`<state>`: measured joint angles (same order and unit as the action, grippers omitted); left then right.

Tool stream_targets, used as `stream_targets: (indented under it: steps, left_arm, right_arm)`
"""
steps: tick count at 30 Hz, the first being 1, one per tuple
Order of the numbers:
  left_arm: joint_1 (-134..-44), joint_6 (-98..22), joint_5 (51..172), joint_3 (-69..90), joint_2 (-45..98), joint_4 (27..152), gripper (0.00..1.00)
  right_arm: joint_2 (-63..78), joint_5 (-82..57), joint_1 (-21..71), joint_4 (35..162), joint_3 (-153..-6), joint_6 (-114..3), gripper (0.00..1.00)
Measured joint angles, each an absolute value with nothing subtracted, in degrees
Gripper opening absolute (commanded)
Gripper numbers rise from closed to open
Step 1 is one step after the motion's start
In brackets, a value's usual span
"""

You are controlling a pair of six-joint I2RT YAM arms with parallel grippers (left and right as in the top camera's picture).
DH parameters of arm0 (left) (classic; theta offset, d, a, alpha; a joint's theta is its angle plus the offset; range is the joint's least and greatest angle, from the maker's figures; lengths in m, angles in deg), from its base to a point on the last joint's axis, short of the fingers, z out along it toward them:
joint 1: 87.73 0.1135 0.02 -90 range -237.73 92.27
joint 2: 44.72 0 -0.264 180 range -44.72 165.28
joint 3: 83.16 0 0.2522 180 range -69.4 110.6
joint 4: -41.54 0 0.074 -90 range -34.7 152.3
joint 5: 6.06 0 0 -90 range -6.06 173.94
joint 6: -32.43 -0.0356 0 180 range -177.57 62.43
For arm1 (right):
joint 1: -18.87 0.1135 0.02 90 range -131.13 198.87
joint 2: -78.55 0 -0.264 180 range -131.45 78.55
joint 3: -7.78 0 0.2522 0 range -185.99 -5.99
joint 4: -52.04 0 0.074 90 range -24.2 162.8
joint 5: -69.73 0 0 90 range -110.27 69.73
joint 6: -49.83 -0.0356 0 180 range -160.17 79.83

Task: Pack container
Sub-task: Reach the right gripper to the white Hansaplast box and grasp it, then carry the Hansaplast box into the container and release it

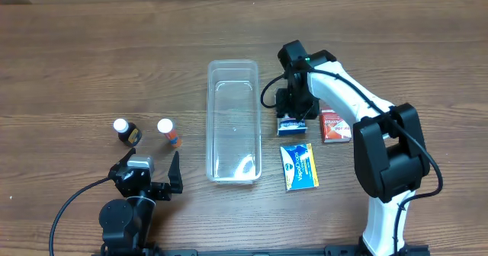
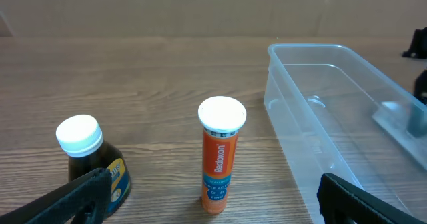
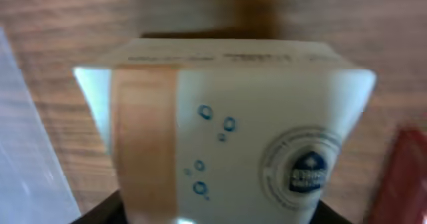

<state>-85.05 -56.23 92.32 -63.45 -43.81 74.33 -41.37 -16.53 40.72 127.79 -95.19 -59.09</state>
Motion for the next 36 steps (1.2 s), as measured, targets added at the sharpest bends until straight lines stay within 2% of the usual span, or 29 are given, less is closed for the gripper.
stream_targets:
  steps: [5,10,13,19,27,30,36]
  left_arm:
    - [-85.1,-56.2,92.3,-63.4,-43.8,74.4,1.00]
    - [-85.1,-56.2,92.3,-63.4,-43.8,74.4,1.00]
    - [-85.1,-56.2,92.3,-63.4,-43.8,74.3,1.00]
    - [-85.1,-56.2,92.3,-63.4,-43.8,74.3,1.00]
    - [-85.1,-56.2,92.3,-63.4,-43.8,74.3,1.00]
    - [-85.1,-56.2,92.3,-63.4,-43.8,74.4,1.00]
    - [-85.1,-56.2,92.3,-63.4,-43.8,74.3,1.00]
  right_arm:
    - [-38.9,-17.6,40.9,136.2,-101.6,-60.0,0.55]
    - [-27.8,-18.3,46.0,138.5,-110.7,-64.7,0.55]
    - [-25.0,-18.6,51.1,136.9,-111.4,-68.7,0.63]
    - [-31.4,-19.3,59.1,126.7,-109.0,-75.7,0.63]
    - [-42.5,-20.5,57.2,117.6,-107.8,-77.3,0.64]
    - [-42.7,-20.5,57.1,113.7,-107.7,-76.8,0.71]
    - [-42.7,-20.5,57.2,115.6,-108.3,-71.8,0.75]
